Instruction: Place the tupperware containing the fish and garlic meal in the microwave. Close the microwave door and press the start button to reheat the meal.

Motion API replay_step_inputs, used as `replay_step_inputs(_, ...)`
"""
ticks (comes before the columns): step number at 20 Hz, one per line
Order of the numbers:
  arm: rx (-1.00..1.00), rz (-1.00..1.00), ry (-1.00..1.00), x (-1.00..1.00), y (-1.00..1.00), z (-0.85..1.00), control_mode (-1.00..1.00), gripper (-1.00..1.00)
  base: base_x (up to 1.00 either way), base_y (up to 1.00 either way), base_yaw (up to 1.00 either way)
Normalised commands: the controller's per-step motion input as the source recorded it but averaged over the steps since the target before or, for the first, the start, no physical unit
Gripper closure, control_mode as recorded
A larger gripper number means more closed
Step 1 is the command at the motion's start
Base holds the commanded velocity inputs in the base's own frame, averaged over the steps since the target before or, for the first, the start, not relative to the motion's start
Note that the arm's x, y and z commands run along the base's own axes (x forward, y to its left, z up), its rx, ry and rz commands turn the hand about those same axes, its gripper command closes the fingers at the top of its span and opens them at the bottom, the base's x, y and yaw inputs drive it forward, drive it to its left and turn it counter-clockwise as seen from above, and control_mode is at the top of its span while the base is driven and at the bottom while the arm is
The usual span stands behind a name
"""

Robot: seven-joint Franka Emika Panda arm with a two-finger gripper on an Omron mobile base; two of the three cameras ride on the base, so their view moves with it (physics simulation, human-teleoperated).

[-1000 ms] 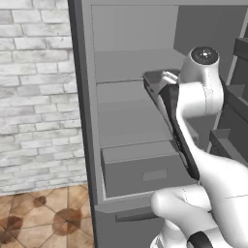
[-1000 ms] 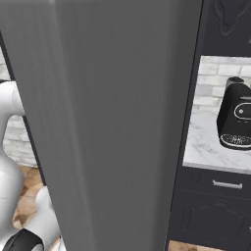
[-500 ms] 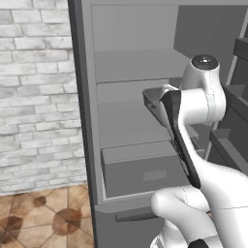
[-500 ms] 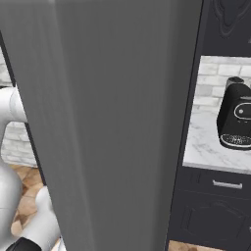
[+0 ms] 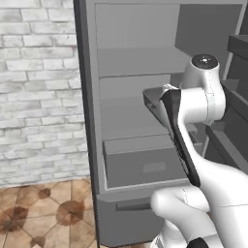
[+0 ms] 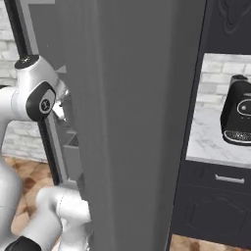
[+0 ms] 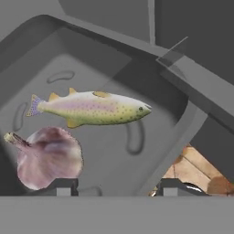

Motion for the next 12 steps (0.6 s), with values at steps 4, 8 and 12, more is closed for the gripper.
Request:
replay_step_inputs(4,0.00,0.00,0.00,0.00,0.00,0.00,1.00,1.00,-0.62,0.43,0.20)
replay_step_inputs(8,0.00,0.00,0.00,0.00,0.00,0.00,1.00,1.00,-0.31,0.63,0.20)
replay_step_inputs(12,0.00,0.00,0.00,0.00,0.00,0.00,1.00,1.00,-0.12,0.68,0.20)
